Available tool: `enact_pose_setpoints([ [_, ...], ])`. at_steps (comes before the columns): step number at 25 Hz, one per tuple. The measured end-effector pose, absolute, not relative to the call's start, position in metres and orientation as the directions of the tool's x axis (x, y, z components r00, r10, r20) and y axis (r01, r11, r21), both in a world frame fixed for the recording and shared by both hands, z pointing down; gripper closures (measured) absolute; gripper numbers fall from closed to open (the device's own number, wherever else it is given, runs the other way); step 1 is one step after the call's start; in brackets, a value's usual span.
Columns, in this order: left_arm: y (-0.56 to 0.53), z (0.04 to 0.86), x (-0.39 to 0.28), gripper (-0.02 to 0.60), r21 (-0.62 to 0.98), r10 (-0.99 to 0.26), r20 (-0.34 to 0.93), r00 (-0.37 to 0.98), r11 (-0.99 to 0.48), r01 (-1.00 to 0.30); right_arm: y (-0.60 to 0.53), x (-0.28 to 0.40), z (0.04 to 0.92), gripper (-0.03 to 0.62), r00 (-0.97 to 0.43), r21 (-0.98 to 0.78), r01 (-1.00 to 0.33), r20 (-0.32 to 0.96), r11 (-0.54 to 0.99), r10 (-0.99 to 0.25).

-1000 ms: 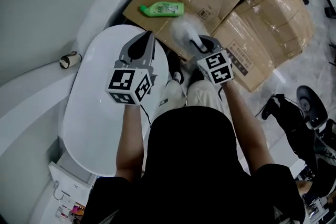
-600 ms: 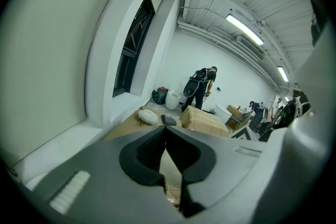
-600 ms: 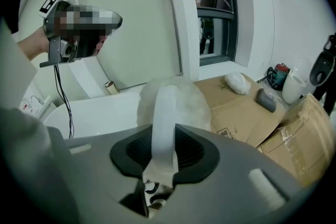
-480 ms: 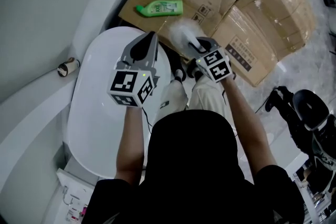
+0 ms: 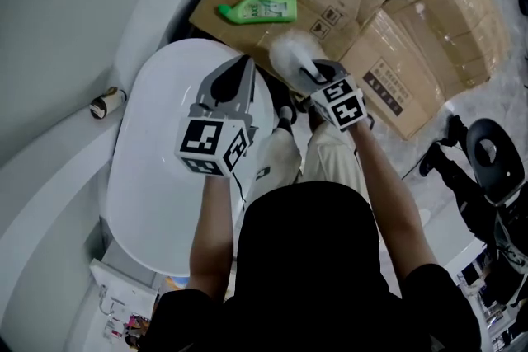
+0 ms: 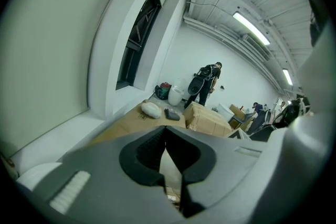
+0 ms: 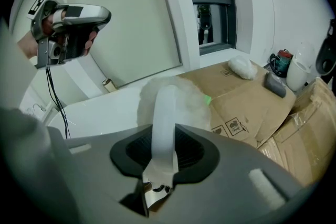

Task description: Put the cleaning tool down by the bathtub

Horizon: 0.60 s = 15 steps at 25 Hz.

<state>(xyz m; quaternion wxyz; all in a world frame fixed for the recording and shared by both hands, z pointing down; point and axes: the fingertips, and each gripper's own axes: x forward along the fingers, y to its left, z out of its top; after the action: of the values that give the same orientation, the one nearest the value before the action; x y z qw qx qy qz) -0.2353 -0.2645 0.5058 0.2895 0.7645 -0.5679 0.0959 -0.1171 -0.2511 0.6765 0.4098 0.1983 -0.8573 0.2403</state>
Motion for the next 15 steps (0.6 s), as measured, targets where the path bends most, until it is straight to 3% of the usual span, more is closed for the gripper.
enact_pose_setpoints([
  [15, -0.271, 0.538, -0.245, 0.583, 0.325, -0.8, 0.517, 0.305, -0.146, -0.934, -0.267, -0.133, 0.736, 0.5, -0.568, -0.279, -0.532, 0.818, 0.799, -0.092],
])
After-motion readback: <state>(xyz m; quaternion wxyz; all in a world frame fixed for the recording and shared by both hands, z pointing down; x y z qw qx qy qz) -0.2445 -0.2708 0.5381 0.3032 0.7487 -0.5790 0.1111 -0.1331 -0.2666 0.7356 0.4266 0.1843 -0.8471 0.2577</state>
